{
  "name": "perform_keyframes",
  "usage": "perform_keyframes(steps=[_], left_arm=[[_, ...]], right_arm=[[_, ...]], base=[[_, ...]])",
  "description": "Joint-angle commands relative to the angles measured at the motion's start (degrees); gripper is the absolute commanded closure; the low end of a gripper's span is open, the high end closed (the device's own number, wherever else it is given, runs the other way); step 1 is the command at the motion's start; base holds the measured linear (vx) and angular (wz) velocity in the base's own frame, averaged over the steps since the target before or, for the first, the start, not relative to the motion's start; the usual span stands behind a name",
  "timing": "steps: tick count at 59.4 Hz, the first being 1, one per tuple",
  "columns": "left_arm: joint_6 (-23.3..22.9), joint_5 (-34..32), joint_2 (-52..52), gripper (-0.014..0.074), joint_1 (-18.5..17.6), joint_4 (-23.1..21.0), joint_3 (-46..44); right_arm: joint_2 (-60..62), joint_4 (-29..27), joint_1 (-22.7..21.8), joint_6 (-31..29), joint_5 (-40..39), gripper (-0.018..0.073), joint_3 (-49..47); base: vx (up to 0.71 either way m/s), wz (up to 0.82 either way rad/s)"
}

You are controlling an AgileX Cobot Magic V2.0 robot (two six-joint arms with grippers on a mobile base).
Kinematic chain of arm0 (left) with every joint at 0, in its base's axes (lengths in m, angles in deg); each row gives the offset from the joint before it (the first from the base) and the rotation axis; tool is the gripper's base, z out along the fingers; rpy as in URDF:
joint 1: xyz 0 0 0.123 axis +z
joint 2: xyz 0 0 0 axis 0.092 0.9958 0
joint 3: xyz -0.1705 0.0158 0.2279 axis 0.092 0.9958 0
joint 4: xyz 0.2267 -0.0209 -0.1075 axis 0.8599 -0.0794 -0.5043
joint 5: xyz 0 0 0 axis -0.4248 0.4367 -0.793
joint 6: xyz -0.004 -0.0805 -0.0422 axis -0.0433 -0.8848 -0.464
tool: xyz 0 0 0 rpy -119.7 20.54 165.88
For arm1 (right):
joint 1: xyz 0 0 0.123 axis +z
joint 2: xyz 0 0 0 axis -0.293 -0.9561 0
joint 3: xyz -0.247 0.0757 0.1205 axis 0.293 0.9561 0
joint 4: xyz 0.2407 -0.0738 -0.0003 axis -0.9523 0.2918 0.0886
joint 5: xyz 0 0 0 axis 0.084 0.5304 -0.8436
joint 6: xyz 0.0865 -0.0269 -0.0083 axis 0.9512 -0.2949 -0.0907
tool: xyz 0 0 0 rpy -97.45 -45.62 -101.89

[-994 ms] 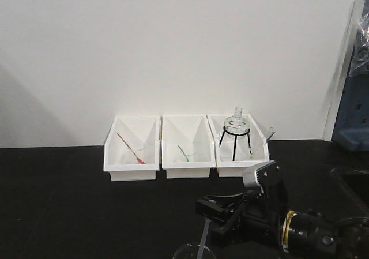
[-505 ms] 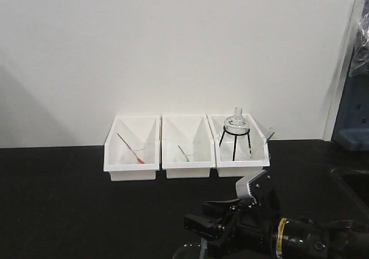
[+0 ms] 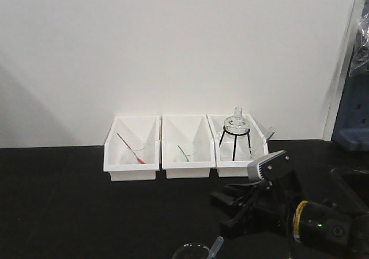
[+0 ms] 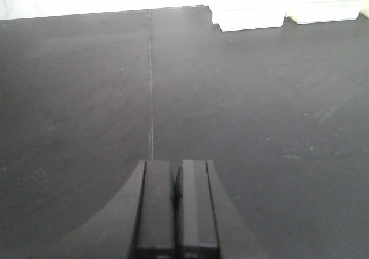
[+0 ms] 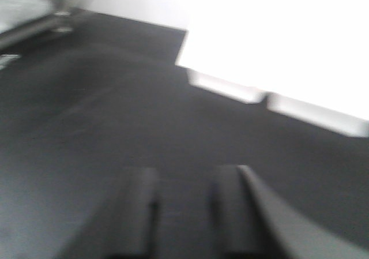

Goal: Grab transparent chemical and place on left bench

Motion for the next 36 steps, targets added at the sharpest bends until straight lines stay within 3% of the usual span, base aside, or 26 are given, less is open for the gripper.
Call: perform_keyframes(steps=[1, 2, 10, 20, 36], left_arm=[[-0.45, -4.49, -1.10, 0.0600, -0.10, -0.04, 0.93], [-0.45, -4.49, -1.10, 0.0600, -0.10, -0.04, 0.93], [-0.45, -4.49, -1.10, 0.0600, -0.10, -0.04, 0.93], [-0.45, -4.49, -1.10, 0.0600, -0.10, -0.04, 0.93], [-0.45, -4.49, -1.10, 0.0600, -0.10, -0.04, 0.93]], right_arm=[[8.28, -1.53, -0.09, 1.85, 7.61, 0.0538, -1.56], [9.79, -1.56, -0.09, 2.55, 9.89, 0.0575, -1.56], [19.17, -0.18, -0.09, 5.62, 18.67, 0.0569, -0.33], [28.46, 5.92, -0.09, 5.51, 19.40, 0.0567, 4.74], [36.78, 6.16, -0.09, 5.51, 20.02, 0.0567, 7.91]], base=[[0.00, 0.00], [0.00, 0.00], [0.00, 0.00], [0.00, 0.00], [0.00, 0.00]])
